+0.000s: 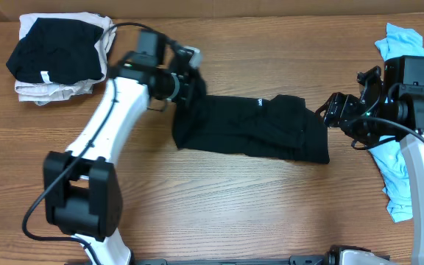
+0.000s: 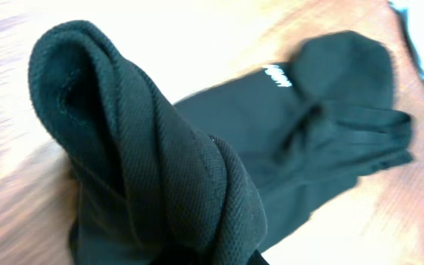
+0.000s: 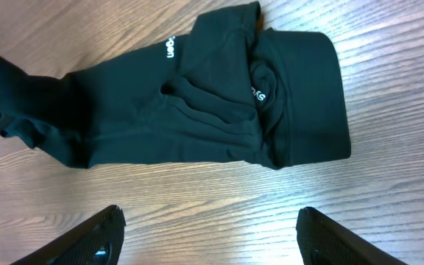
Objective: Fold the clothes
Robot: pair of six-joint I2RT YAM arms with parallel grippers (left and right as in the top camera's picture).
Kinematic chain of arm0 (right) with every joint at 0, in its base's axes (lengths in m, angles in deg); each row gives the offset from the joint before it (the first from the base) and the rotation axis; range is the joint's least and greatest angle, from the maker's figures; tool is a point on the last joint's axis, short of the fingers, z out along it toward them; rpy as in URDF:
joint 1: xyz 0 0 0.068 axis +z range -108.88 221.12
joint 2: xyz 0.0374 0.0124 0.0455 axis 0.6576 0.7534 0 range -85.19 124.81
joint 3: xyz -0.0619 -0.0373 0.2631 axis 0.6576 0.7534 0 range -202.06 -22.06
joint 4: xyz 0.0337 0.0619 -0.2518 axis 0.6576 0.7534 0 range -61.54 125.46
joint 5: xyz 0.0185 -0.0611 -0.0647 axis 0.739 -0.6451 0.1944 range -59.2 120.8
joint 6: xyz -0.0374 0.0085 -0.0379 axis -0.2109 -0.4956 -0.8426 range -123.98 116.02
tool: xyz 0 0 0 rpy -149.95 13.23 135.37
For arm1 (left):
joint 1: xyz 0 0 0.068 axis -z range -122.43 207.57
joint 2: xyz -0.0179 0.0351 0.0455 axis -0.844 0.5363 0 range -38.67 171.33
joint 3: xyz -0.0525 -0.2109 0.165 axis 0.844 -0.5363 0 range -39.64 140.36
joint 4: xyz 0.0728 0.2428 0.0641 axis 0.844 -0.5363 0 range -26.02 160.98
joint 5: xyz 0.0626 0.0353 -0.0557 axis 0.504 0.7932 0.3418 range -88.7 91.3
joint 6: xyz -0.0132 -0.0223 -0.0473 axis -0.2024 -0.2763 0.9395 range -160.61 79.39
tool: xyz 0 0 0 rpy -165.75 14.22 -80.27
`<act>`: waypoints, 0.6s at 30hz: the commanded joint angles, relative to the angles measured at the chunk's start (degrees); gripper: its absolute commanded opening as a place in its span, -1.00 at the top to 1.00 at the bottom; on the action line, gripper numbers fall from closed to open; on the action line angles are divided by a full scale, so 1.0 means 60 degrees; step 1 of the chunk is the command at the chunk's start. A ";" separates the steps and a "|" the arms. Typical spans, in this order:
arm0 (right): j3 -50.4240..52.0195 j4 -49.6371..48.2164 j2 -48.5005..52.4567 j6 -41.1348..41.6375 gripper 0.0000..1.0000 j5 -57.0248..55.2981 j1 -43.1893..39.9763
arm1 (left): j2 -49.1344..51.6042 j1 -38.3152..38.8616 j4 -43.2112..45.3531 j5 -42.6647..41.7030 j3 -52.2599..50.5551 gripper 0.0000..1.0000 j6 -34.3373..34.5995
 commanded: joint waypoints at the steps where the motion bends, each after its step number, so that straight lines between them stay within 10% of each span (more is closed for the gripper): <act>1: 0.0025 -0.0033 0.0142 -0.0044 -0.57 0.0047 0.0033 | -0.0011 0.0637 0.0120 0.0382 0.0142 0.80 0.0670; 8: 0.0025 -0.0040 0.0175 -0.0076 -0.57 0.0040 0.0033 | 0.0186 0.1537 0.0208 0.0845 0.0142 0.62 0.0838; 12: 0.0025 -0.0040 0.0175 -0.0076 -0.57 0.0044 0.0033 | 0.0342 0.1778 0.0204 0.0845 0.0142 -0.88 0.0838; 18: 0.0025 -0.0033 0.0175 -0.0076 -0.57 0.0044 0.0033 | 0.0426 0.1687 0.0149 0.0849 0.0153 -1.00 0.0841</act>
